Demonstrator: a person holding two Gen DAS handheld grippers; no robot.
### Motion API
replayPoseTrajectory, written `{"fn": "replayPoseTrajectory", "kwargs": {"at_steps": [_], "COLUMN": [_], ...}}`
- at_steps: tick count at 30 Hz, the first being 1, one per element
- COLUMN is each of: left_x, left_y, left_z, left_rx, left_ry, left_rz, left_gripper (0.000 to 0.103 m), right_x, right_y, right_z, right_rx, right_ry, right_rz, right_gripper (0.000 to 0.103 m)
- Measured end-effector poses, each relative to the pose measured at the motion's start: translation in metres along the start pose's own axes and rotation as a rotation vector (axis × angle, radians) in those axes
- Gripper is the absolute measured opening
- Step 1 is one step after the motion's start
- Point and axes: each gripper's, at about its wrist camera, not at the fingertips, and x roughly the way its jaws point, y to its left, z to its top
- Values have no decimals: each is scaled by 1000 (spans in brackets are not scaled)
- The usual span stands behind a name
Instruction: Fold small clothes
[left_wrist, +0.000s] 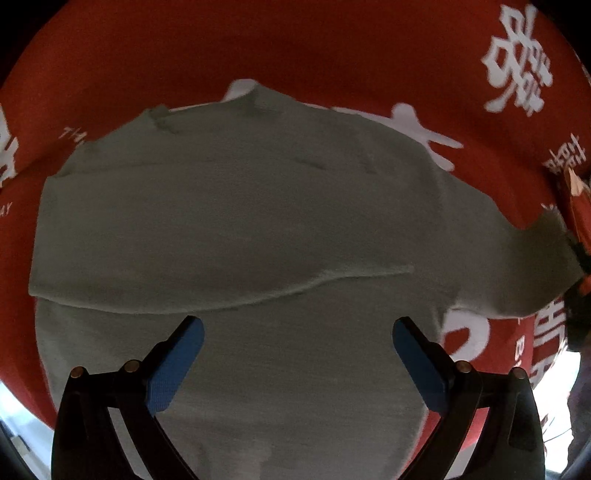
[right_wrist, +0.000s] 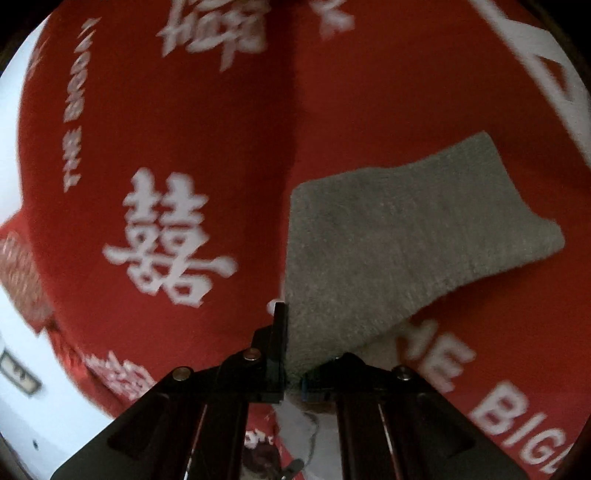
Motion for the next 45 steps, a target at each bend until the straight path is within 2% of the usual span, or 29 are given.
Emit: {"fn": "replayPoseTrajectory", "kwargs": {"at_steps": [7, 13, 16, 18, 22, 26, 27, 28, 30, 35, 37, 38, 42, 45], "left_x": [-3, -21, -27, -28, -24, -16, -16, -16, -16, -20, -22, -23, -29, -25], "left_y": [47, 107, 143, 169, 204, 218, 221, 222, 225, 231, 235, 240, 259, 265], "left_z": [0, 5, 6, 7, 6, 5, 5, 5, 6, 10, 13, 14, 18, 22], "left_rx": [-17, -63, -108, -152, -211, -232, -234, -236, -247, -260, -266, -276, -331, -351], "left_ry": [-21, -69, -95, -101, -108, -100, -101, -104, -114, -135, -141, -146, -160, -133], "left_rz": [1, 29, 45, 58, 64, 39, 31, 17, -19, -114, -165, -203, -349, -452], "left_gripper": [102, 102, 102, 102, 102, 102, 102, 102, 102, 102, 102, 102, 102, 102], "right_x": [52, 128, 174, 206, 249, 261, 259, 256, 243, 219, 225, 231, 260, 280], "right_y": [72, 118, 127, 123, 105, 82, 79, 78, 79, 81, 82, 85, 111, 119], "right_z": [-51, -137, -186, -221, -269, -282, -282, -281, -277, -249, -239, -238, -272, -312], "right_rx": [-208, -422, -526, -594, -707, -703, -694, -684, -655, -551, -488, -489, -671, -780], "right_ry": [117, 288, 391, 465, 564, 586, 582, 576, 551, 390, 359, 362, 451, 567], "right_rz": [77, 45, -23, -95, -256, -395, -420, -436, -430, -430, -414, -412, -369, -340], "right_gripper": [6, 6, 6, 6, 6, 10, 14, 19, 45, 46, 25, 7, 7, 7]}}
